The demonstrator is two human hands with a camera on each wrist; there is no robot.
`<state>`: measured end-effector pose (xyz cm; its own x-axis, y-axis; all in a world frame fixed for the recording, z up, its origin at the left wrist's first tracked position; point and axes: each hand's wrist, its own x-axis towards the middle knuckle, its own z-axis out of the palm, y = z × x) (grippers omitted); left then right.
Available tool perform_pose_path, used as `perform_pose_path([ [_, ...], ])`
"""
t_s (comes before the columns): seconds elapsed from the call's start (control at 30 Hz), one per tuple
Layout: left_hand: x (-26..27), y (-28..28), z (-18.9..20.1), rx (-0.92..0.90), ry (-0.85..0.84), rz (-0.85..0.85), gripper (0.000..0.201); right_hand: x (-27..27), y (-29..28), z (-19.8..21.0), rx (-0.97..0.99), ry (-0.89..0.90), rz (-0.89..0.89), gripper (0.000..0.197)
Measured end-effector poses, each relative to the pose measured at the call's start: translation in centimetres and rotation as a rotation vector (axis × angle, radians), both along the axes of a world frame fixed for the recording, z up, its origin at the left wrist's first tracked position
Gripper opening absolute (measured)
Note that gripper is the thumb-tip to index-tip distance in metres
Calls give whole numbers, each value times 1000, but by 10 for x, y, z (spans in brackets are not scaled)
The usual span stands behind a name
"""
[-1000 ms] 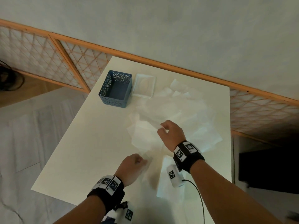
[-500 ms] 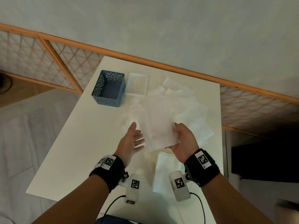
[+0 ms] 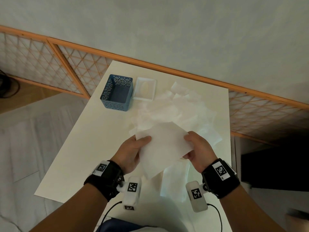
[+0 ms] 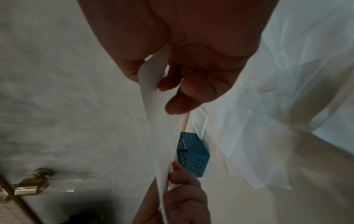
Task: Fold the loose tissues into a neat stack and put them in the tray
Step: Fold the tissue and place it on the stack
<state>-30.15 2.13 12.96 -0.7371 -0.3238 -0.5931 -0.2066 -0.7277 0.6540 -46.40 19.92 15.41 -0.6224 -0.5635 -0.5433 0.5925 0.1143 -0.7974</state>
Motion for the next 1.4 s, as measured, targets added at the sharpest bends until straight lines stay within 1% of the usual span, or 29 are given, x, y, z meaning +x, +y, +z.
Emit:
perform_pose_path([
  [0.07, 5, 0, 5, -60, -31, 2, 39, 1, 3, 2, -2, 29, 22, 16],
  [0.13, 8, 0, 13, -91, -39, 18, 35, 3, 4, 4, -42, 5, 40, 18],
  [0.17, 9, -1, 16, -94, -40, 30, 34, 5, 4, 5, -67, -17, 44, 22],
  [0.3, 11, -1, 31, -101, -12, 44, 34, 11, 2, 7, -106, -88, 48, 56],
  [0.37, 11, 0, 37, -125, -15, 27, 31, 16, -1, 8, -108, -79, 51, 63],
  [0.4, 11, 0, 38, -139, -21, 18, 30, 19, -3, 9, -100, -65, 56, 64],
  [0.47, 11, 1, 41, -142, -37, 24, 33, 23, -7, 10, -83, -28, 66, 56],
  [0.57, 15, 0, 43, -58, -44, 33, 40, 26, -7, 13, -100, -22, 35, 39],
  [0.6, 17, 0, 43, -22, -48, 47, 41, 26, -7, 15, -112, -22, 14, 36],
  [0.73, 25, 4, 42, 31, -34, 88, 36, 28, -5, 17, -133, 6, -57, 36],
  [0.9, 24, 11, 45, 36, 11, 216, 39, 35, -7, 24, -145, -17, 9, 27],
  [1.0, 20, 18, 52, 58, 40, 228, 39, 42, -10, 24, -140, 11, 38, 22],
  [1.03, 19, 20, 55, 59, 50, 218, 38, 44, -11, 25, -143, 13, 37, 22],
  [1.13, 21, 21, 61, 47, 73, 173, 42, 46, -12, 30, -143, -1, -1, 38],
  [1.2, 26, 13, 60, 73, 87, 135, 52, 44, -10, 33, -148, -10, -6, 43],
  [1.27, 30, 2, 57, 164, 86, 151, 65, 42, -8, 38, -160, -15, 26, 49],
  [1.3, 31, -4, 56, 190, 80, 166, 69, 40, -6, 41, -163, -15, 52, 51],
  [1.33, 32, -9, 55, 190, 77, 168, 71, 39, -5, 44, -165, -16, 85, 50],
  [1.4, 30, -17, 57, 116, 80, 118, 71, 37, -2, 51, -161, -11, 143, 44],
])
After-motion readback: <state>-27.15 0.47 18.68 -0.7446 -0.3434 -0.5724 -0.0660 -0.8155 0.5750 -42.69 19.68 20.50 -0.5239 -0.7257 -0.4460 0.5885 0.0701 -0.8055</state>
